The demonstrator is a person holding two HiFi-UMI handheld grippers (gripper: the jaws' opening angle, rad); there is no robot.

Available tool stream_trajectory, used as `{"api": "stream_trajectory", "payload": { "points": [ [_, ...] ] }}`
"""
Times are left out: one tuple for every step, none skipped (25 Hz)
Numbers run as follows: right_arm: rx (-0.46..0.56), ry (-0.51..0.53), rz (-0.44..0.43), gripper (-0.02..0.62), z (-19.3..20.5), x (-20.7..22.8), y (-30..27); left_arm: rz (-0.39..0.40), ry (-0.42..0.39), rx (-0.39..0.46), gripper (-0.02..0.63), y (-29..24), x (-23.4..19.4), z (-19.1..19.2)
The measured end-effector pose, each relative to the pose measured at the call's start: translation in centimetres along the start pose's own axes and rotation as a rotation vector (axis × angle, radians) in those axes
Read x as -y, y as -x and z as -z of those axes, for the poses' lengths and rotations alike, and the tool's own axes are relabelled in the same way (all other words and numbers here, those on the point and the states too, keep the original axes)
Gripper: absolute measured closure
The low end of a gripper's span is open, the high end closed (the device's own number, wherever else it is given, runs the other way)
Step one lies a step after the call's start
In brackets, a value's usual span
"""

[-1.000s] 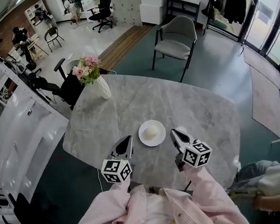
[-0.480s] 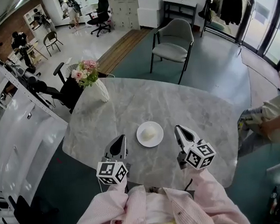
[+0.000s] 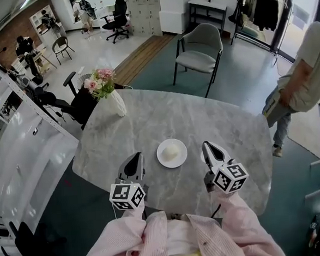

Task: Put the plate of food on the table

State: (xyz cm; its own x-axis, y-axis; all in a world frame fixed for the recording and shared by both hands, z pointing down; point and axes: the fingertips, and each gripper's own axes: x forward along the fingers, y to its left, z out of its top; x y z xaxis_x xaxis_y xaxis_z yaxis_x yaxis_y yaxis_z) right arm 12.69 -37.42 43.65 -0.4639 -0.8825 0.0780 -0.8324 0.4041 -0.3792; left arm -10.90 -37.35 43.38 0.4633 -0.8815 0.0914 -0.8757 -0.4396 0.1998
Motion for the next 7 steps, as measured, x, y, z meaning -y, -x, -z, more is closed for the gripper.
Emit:
{"api": "stream_trajectory", "payload": {
  "points": [
    [0.001, 0.001, 0.001, 0.591, -0.05, -0.01, 0.08, -0.002, 0.000, 0.001, 0.611, 0.09, 0.02, -0.03],
    [0.002, 0.001, 0.003, 0.591, -0.06, 0.01, 0.17, -0.004, 0.001, 0.001, 0.611, 0.17, 0.03, -0.02],
    [0.003, 0.002, 0.005, 0.591, -0.03, 0.05, 0.25, -0.005, 0.001, 0.001, 0.611, 0.23, 0.05, 0.04],
    [0.003, 0.001, 0.007, 0.591, 0.02, 0.12, 0.33, -0.006, 0.000, 0.001, 0.611, 0.27, 0.07, 0.12],
    [0.004, 0.001, 0.009, 0.591, 0.07, 0.20, 0.39, -0.007, 0.000, 0.001, 0.611, 0.29, 0.09, 0.20],
    [0.005, 0.001, 0.011, 0.591, 0.12, 0.29, 0.45, -0.008, 0.000, 0.001, 0.611, 0.30, 0.10, 0.29],
    [0.006, 0.001, 0.014, 0.591, 0.18, 0.38, 0.50, -0.009, 0.000, 0.001, 0.611, 0.31, 0.12, 0.38]
  ]
}}
